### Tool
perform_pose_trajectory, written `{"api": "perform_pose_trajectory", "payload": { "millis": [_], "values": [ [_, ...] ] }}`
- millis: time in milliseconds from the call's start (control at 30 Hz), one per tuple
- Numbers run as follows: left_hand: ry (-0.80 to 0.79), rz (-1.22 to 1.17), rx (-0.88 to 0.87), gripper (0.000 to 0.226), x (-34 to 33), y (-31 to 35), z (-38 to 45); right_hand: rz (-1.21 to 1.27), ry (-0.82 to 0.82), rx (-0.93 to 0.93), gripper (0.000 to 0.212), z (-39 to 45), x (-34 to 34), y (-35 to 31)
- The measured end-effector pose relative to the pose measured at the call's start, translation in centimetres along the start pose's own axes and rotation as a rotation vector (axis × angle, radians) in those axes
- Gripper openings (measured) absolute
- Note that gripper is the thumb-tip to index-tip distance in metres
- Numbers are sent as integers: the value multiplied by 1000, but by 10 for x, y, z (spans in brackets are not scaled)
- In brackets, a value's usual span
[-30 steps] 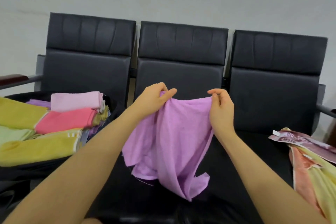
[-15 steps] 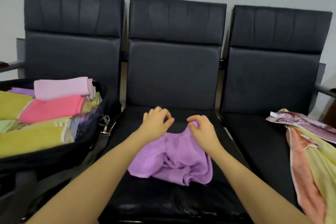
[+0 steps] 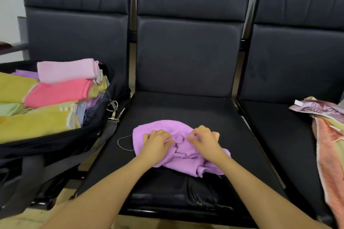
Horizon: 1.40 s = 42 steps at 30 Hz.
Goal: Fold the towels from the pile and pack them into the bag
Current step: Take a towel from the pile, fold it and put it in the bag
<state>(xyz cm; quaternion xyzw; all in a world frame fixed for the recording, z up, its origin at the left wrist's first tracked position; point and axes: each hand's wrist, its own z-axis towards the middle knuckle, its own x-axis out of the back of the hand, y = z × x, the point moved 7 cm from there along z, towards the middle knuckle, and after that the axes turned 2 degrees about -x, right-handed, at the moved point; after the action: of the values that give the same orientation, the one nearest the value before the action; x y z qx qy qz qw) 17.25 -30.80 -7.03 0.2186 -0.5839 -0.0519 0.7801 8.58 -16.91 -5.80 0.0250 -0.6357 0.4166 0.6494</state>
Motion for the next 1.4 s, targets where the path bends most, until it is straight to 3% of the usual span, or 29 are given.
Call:
{"api": "perform_pose_trajectory", "payload": {
  "millis": [133, 200, 333, 433, 500, 600, 700, 800, 900, 1033, 1167, 1300, 1400],
  "values": [
    [160, -675, 131, 21, 38, -2, 11, 366, 174, -66, 19, -6, 38, 4],
    [180, -768, 105, 20, 61, 0, 21, 407, 206, -83, 16, -7, 46, 3],
    [21, -799, -22, 35, 85, 18, 43, 496, 108, -58, 14, -4, 45, -21],
    [-92, -748, -78, 36, 96, 34, 60, 395, 34, 35, 12, 3, 38, -43],
    [-68, -536, -87, 32, 96, 33, 80, 375, 118, 61, 17, 10, 40, -48],
    [214, 34, -26, 22, 94, 15, 92, 275, 266, -59, 29, 22, 44, -30],
    [400, 22, -160, 17, 83, 16, 64, 195, 215, -183, 23, 29, 34, -3],
    [334, 117, -265, 35, 47, 17, 36, 168, 181, -208, 22, 27, 22, 17],
    [262, 277, -198, 44, 16, 11, 26, 186, 181, -186, 30, 19, 19, 20],
    [238, 316, -208, 35, 4, 14, 24, 294, 169, -153, 18, 12, 26, 19],
    [315, 190, -202, 33, 25, 28, 22, 286, 162, -91, 32, 7, 35, 20],
    [347, -34, -17, 21, 72, 21, 24, 275, 301, -78, 22, 1, 67, 16],
    [410, -131, 7, 20, 107, 23, 27, 308, 423, -65, 15, 1, 101, 4]
  ]
}}
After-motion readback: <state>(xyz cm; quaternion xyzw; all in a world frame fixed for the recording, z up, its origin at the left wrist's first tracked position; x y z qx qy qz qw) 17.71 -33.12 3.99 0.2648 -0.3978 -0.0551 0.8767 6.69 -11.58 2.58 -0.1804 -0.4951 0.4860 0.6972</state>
